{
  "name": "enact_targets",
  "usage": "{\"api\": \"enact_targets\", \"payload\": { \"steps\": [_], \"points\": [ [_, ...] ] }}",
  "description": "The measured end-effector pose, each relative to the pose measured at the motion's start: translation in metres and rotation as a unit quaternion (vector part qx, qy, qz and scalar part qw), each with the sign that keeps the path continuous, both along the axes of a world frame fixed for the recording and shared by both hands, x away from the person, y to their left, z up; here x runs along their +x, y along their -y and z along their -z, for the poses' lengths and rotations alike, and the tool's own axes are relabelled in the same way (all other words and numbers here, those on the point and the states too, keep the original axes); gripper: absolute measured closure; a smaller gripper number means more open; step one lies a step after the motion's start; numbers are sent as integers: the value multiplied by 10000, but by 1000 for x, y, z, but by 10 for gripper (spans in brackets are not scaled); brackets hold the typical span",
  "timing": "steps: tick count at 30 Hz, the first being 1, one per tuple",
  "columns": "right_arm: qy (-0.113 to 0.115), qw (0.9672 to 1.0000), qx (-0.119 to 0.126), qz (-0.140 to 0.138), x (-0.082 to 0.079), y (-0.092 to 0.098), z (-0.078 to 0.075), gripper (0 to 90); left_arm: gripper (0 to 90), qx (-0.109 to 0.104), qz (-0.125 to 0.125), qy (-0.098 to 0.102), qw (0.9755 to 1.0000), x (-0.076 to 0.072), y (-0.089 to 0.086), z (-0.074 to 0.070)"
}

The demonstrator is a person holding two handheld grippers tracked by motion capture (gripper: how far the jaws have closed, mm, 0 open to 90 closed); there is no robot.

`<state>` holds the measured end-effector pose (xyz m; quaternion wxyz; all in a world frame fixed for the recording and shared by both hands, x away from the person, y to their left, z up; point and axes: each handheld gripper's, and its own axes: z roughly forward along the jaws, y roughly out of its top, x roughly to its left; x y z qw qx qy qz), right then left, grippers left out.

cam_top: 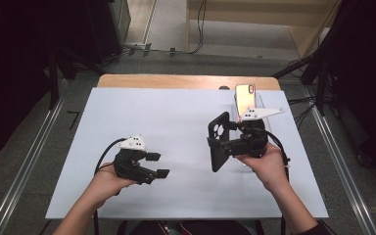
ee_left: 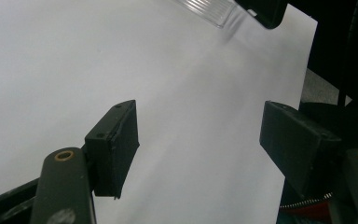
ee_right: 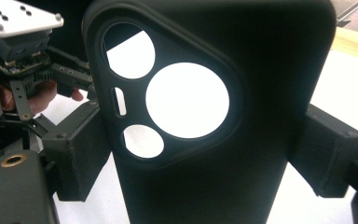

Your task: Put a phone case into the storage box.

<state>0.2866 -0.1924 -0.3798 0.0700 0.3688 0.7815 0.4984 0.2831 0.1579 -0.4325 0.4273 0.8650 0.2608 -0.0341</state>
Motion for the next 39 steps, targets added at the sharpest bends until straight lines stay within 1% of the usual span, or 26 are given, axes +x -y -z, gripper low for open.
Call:
{"api": "enact_targets", "payload": {
  "steps": [7,12,16,19,21,23,24,26,29,32,35,37,39],
  "points": [
    [4,9998,92,185,1,18,-9,125,283,-1,-130,-13,9999,-2,-12,6],
    [25,9994,121,329,3,30,-14,125,283,-3,-272,3,9996,-3,-18,8],
    [85,9986,104,508,5,39,-16,124,283,-14,-361,17,9993,-3,-21,8],
    [62,9975,116,696,8,46,-16,124,283,-24,-371,13,9993,-4,-21,8],
    [24,9963,144,851,10,51,-16,125,283,4,-355,0,9994,-4,-21,9],
    [23,9949,125,1003,12,55,-17,125,283,53,-402,13,9992,-5,-22,10],
    [68,9942,115,1068,13,57,-17,125,283,44,-419,-17,9991,-5,-23,10],
    [130,9927,88,1192,15,60,-18,125,283,17,-481,-8,9988,-5,-25,11],
    [137,9893,-12,1454,19,64,-17,125,283,-2,-526,-12,9986,-6,-27,10],
    [127,9864,19,1636,24,69,-16,125,284,-59,-540,-31,9985,-7,-29,11],
    [175,9827,-30,1845,28,74,-16,126,285,-58,-553,-24,9984,-7,-30,11],
    [223,9796,-66,1995,31,77,-16,126,285,-62,-562,-26,9984,-7,-31,10],
    [215,9774,-61,2100,36,80,-16,126,285,-82,-588,-25,9982,-8,-31,10]
  ]
}}
